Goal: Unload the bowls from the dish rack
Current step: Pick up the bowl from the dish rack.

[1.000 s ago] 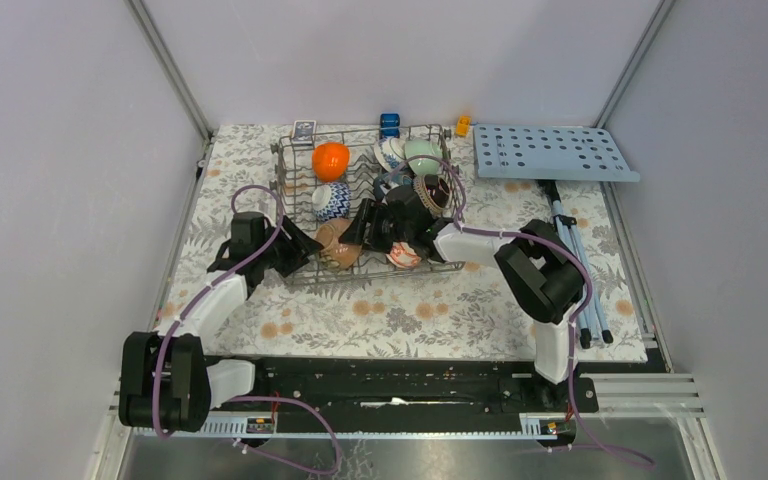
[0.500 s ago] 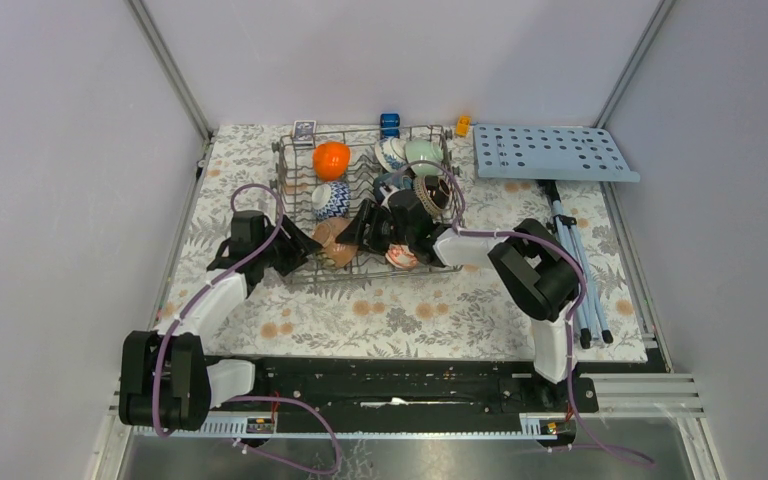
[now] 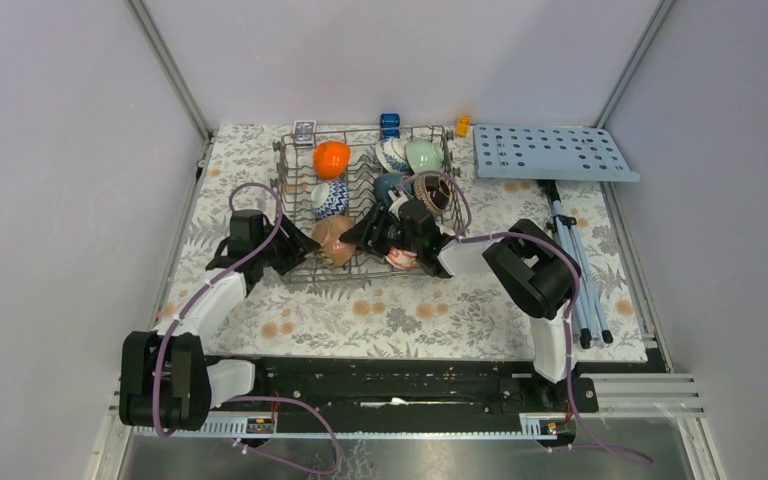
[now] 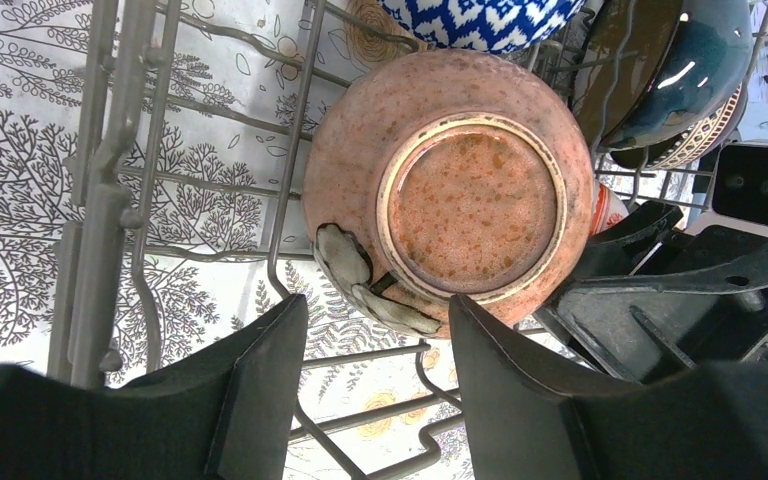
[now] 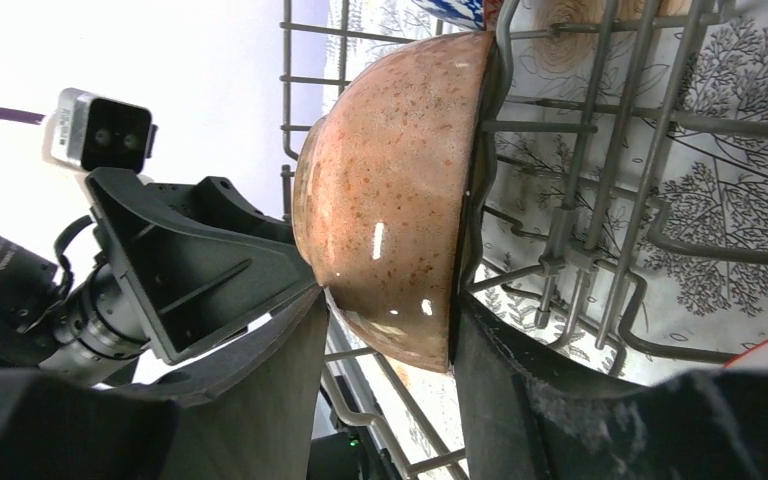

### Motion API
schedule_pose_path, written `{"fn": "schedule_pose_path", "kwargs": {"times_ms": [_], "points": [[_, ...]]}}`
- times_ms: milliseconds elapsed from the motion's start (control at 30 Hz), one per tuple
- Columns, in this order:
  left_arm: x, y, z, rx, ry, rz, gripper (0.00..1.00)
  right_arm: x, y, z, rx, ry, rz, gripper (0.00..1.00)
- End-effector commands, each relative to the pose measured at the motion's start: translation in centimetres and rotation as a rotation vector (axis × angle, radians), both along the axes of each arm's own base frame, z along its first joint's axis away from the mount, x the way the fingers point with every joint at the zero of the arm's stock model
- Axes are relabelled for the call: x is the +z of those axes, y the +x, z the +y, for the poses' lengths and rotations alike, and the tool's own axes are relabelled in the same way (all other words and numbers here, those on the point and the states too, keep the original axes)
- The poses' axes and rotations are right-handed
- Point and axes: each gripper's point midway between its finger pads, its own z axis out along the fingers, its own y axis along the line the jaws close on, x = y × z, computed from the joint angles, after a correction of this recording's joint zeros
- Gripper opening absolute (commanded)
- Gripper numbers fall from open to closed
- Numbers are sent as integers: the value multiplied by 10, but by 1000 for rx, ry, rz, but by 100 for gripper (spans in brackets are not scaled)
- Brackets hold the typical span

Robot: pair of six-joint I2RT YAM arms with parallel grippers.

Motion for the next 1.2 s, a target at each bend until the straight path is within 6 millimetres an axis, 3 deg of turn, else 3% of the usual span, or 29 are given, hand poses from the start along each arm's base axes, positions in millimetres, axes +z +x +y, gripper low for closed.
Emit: {"fn": "schedule_pose_path", "kwargs": {"times_ms": [0, 1167], "points": [[5, 6, 1, -5, 18, -14, 59, 38, -1, 13, 28, 200, -38, 54], [2, 6, -5, -14, 18, -7, 58, 38, 7, 23, 59, 305, 0, 20]]}}
